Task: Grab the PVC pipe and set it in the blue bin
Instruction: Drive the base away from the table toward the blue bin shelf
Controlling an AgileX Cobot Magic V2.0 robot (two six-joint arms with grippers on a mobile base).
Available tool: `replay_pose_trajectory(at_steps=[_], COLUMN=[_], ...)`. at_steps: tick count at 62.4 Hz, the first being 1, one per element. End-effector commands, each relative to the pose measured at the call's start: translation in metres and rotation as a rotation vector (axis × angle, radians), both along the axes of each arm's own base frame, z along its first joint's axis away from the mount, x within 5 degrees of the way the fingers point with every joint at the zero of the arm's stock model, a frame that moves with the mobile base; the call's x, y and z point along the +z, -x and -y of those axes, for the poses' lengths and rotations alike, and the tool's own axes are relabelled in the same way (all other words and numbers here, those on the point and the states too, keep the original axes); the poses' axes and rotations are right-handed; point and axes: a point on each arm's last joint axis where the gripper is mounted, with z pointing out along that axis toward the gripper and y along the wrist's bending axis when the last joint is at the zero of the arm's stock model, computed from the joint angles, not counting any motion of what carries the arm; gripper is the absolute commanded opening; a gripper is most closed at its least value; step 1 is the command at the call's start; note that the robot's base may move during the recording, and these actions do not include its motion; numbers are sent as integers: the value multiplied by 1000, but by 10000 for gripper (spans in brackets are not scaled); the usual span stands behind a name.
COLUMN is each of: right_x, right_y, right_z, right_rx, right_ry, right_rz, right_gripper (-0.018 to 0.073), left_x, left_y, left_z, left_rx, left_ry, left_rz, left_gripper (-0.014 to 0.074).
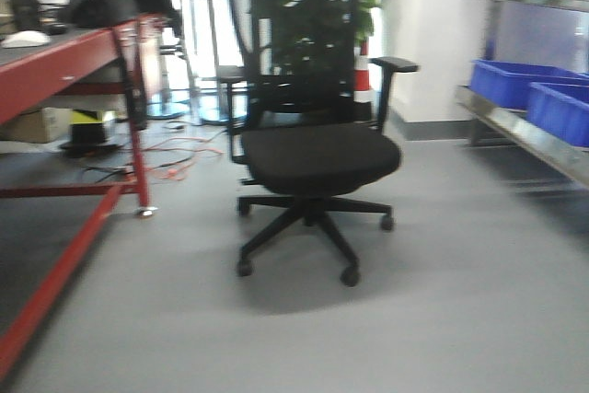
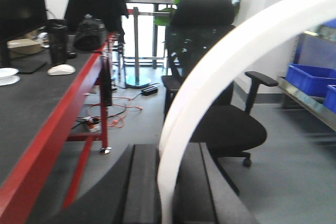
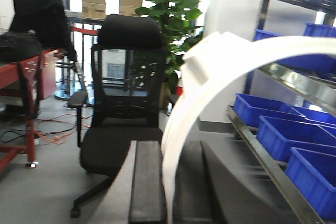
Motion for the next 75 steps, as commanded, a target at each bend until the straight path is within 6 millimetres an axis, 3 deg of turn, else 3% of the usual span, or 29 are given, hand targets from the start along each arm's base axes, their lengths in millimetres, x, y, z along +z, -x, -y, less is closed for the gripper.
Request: replay_pose_trajectory(at_steps=[1,75], right_x=[4,4], right_y=[2,2], right_z=[0,0], right_rx=[1,1], right_ry=[5,5], right_rz=[30,30], right_gripper=[-141,-141], left_x=[6,6], left_y=[2,2], left_z=[0,0], left_rx=[-3,-3], left_ry=[10,10], left_rz=[42,42], left_gripper=[-111,-111])
